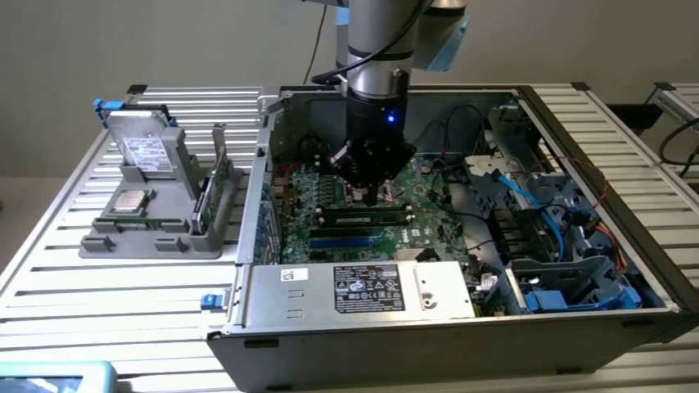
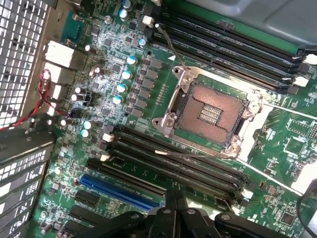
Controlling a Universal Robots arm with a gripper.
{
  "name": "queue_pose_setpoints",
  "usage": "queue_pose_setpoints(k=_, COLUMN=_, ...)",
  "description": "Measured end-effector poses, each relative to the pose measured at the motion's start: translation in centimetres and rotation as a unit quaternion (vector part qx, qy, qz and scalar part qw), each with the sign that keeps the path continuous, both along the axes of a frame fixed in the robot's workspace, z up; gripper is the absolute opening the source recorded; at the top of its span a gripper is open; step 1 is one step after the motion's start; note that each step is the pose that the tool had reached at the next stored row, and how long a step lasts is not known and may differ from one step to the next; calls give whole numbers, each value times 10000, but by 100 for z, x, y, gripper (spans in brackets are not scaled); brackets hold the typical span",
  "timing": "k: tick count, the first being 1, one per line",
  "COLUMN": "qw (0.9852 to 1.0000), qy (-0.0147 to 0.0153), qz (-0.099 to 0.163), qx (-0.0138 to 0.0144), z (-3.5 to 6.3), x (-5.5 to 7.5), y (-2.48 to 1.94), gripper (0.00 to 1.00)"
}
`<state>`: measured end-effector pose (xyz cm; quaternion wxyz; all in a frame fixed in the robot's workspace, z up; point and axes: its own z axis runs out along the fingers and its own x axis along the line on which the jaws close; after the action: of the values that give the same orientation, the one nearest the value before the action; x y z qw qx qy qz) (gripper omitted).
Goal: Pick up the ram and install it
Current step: 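Press down the ram until it locks into place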
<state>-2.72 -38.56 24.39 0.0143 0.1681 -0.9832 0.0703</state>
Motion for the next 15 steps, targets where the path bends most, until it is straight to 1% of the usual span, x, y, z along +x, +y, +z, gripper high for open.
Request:
queue_pose_setpoints(k=4, qw=9997, qy=-48, qz=-226, qx=0, z=0, x=0, y=0, gripper=11)
queue_pose_setpoints(k=8, qw=9990, qy=-94, qz=-445, qx=0, z=0, x=0, y=0, gripper=11)
queue_pose_setpoints(k=11, qw=9981, qy=-119, qz=-609, qx=0, z=0, x=0, y=0, gripper=11)
queue_pose_setpoints(k=15, qw=9964, qy=-146, qz=-835, qx=-3, z=1, x=-1, y=0, gripper=11)
